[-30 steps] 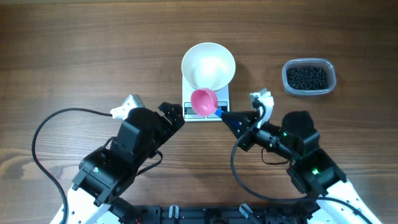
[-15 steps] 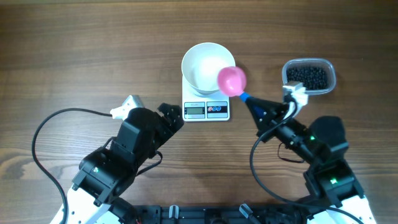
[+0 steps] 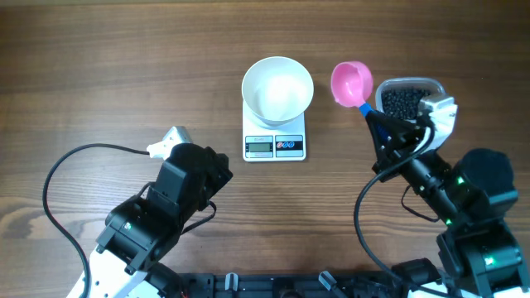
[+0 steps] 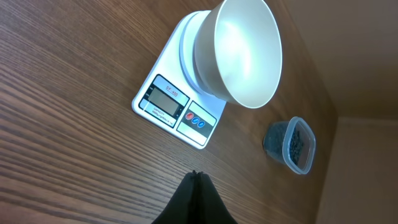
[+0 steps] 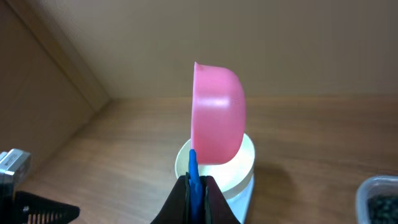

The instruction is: Scoop item into bowl and weigh 150g on scale

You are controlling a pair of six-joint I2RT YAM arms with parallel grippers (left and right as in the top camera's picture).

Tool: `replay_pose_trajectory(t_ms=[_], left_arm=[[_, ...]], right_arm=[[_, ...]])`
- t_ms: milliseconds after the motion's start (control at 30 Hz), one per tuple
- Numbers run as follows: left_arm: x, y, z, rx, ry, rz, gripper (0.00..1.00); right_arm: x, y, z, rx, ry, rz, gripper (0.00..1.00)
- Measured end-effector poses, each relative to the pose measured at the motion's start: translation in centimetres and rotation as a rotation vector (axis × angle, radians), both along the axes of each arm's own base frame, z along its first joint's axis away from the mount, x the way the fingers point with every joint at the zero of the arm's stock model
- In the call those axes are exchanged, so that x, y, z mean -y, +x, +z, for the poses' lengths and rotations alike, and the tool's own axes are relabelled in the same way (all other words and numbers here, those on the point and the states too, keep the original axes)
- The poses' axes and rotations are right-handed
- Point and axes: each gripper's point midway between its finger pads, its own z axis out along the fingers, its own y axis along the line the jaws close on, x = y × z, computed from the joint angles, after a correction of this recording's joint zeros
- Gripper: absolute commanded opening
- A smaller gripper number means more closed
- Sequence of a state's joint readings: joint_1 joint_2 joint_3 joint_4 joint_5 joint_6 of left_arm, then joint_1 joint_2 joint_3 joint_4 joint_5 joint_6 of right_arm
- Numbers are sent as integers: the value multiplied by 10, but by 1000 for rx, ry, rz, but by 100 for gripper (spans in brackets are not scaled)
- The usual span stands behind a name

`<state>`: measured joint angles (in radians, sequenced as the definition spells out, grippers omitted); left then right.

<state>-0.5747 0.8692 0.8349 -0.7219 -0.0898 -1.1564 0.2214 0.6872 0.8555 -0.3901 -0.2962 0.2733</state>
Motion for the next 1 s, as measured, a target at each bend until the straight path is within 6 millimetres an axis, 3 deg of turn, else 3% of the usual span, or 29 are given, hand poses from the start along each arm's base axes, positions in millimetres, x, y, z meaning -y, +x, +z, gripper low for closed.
replay_pose_trajectory(t_ms=[233,567,700,867,1000], left_arm=[[13,15,11,85,5,-63,4],[36,25,-51,-43,203,-204,4],[64,27,-67,-21,260,-316,4],[95,29,-96,-53,371,-466,4],[109,43,-105,-34,416,-523,4]], right_arm=[[4,-1,-11,-42,-21,-19,4],[14,1,-8,-45,-37,-79,4],[22,3,8,-9,-39,-128,4],[28,5,8,-13,-32,-168,4],[30,5,7,-19,-32,-175,4]])
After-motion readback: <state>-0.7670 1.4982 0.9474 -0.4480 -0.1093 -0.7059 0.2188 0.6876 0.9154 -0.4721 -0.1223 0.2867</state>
